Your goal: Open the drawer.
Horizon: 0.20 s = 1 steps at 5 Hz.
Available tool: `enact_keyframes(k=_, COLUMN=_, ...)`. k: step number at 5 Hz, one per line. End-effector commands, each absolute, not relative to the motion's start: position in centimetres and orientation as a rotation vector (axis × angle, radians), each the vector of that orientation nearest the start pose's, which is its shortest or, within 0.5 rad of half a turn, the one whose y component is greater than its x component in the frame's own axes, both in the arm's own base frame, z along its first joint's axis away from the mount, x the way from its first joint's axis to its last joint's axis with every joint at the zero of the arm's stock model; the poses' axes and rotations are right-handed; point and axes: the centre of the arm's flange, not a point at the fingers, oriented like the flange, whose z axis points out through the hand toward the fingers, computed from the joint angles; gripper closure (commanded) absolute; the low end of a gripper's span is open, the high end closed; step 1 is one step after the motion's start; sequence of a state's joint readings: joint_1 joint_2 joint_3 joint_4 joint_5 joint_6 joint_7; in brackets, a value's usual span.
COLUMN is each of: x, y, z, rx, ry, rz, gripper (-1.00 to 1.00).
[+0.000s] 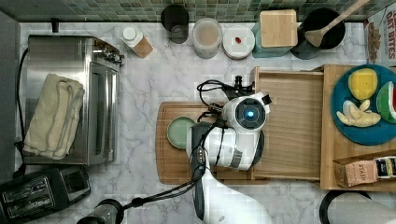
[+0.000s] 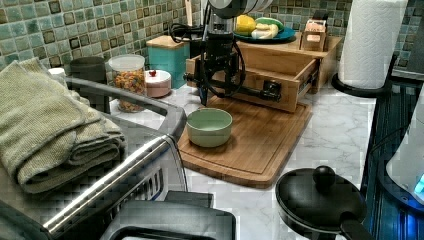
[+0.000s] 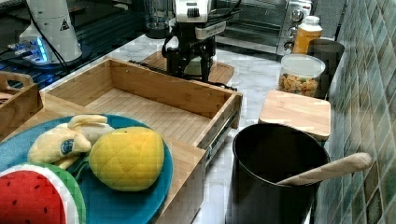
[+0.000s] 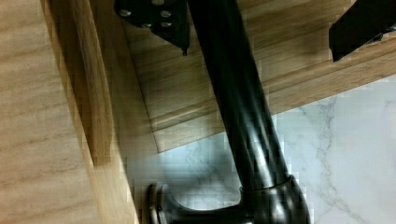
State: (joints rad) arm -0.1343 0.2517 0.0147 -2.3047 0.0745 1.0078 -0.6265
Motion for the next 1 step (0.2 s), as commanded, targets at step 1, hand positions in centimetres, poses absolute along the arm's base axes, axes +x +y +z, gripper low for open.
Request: enact_keyframes(k=1, x=50.88, y=6.17, z=25.68, rx=-3.061, ry=0.239, rz=0.03, gripper=-1.0)
